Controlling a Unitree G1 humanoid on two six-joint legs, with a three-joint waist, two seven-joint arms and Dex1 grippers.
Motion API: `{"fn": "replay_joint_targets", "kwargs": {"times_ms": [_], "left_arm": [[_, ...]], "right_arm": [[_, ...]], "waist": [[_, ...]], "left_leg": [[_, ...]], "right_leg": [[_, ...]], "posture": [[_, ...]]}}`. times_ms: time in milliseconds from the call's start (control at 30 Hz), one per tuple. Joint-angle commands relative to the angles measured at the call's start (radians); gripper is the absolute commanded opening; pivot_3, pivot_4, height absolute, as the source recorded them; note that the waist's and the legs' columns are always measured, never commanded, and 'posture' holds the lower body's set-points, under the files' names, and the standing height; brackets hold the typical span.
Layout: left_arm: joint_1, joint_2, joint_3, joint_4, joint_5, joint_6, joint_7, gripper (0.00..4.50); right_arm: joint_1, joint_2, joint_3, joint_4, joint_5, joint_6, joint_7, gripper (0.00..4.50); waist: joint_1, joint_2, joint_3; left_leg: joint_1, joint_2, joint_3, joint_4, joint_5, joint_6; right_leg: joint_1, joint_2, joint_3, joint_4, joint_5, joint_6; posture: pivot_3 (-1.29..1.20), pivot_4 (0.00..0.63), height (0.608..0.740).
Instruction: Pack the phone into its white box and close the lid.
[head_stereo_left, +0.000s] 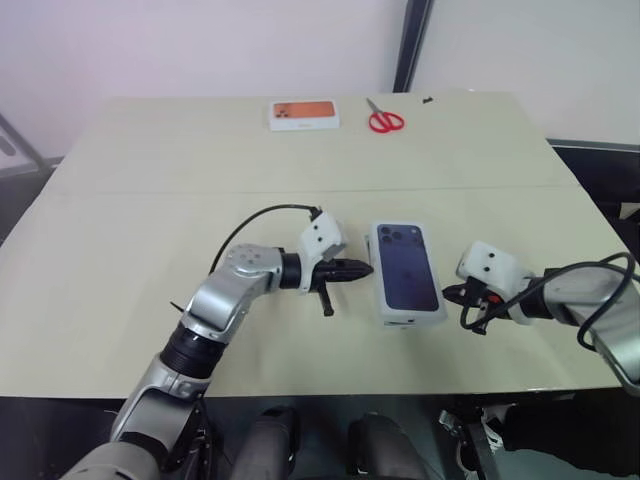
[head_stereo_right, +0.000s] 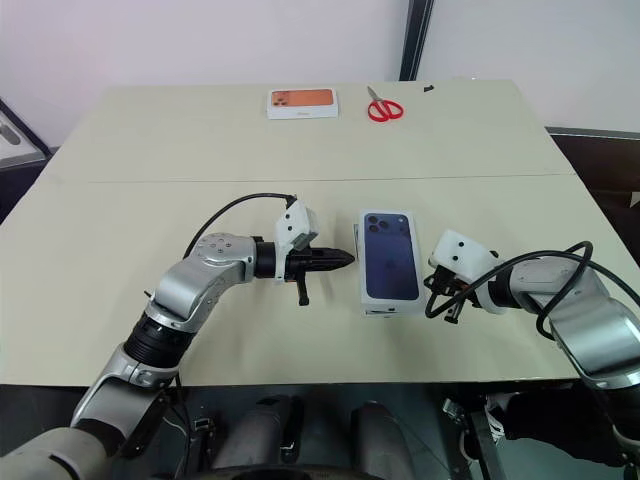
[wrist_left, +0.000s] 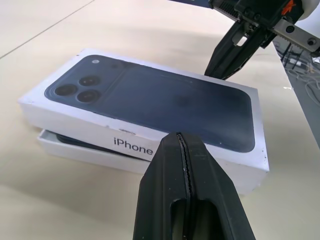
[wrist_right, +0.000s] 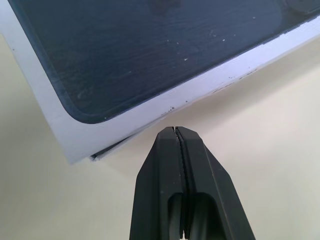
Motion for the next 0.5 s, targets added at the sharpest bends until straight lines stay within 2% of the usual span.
{"fn": "replay_joint_targets", "kwargs": {"times_ms": [33, 233, 500], "left_arm": [[-0.022, -0.008, 0.007, 0.008, 0.003, -0.021, 0.017, 0.0], [-0.07, -0.014, 0.004, 0.124, 0.056, -0.075, 0.056, 0.0], [-0.071, -0.01, -0.061, 0.139, 0.091, -0.111, 0.013, 0.0]], "right_arm": [[-0.031, -0.006, -0.027, 0.015, -0.007, -0.021, -0.011, 0.02], [-0.096, 0.027, 0.005, 0.08, -0.04, -0.036, -0.054, 0.02], [-0.171, 0.089, 0.056, 0.123, -0.07, -0.032, -0.089, 0.02]], "waist": [[0.0, 0.0, 0.0], [0.0, 0.0, 0.0], [0.0, 0.0, 0.0]], "left_leg": [[0.0, 0.0, 0.0, 0.0, 0.0, 0.0], [0.0, 0.0, 0.0, 0.0, 0.0, 0.0], [0.0, 0.0, 0.0, 0.0, 0.001, -0.001]], "right_leg": [[0.0, 0.0, 0.0, 0.0, 0.0, 0.0], [0.0, 0.0, 0.0, 0.0, 0.0, 0.0], [-0.001, 0.0, 0.0, 0.001, 0.0, 0.0]], "posture": [[0.0, 0.15, 0.74], [0.0, 0.15, 0.74], [0.0, 0.15, 0.74]]}}
